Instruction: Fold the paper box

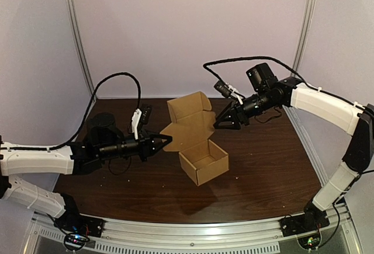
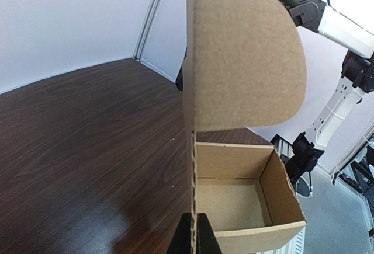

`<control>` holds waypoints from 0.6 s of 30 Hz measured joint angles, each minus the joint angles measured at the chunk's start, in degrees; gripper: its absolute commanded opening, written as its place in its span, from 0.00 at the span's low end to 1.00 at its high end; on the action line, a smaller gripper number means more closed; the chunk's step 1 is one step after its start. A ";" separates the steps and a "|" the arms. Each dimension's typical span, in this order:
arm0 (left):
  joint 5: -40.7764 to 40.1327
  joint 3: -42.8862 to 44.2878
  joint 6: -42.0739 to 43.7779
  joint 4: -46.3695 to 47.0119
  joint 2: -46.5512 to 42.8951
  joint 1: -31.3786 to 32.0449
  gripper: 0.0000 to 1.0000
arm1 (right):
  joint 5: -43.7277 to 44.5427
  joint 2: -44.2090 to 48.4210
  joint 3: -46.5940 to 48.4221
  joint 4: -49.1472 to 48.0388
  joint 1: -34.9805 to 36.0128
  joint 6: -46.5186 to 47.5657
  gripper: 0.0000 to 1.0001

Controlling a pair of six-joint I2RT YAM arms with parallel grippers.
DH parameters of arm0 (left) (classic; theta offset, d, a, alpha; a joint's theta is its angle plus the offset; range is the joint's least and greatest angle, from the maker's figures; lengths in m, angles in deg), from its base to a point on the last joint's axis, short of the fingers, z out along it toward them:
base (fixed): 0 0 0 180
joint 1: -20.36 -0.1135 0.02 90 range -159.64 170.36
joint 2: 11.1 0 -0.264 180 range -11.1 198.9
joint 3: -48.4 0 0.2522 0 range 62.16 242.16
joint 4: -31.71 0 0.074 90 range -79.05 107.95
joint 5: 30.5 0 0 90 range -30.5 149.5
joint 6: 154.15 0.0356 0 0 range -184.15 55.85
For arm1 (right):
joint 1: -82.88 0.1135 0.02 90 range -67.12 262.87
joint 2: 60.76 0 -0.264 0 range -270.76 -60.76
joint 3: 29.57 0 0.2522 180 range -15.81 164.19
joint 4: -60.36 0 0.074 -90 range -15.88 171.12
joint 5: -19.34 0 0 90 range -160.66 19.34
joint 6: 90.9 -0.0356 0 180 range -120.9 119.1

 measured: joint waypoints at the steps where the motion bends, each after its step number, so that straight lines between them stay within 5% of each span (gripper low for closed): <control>1: 0.00 0.00 -0.22 0.37 0.00 -0.13 0.00 | -0.09 -0.15 0.00 -0.50 0.00 -0.11 0.64; 15: 1.29 -1.07 -4.11 5.11 0.26 -1.97 0.00 | -2.56 -2.89 -0.24 -6.97 0.00 -1.75 0.65; 18: 1.40 -1.07 -4.50 5.33 0.26 -1.99 0.00 | -3.17 -3.78 -0.24 -7.54 0.00 -1.81 0.59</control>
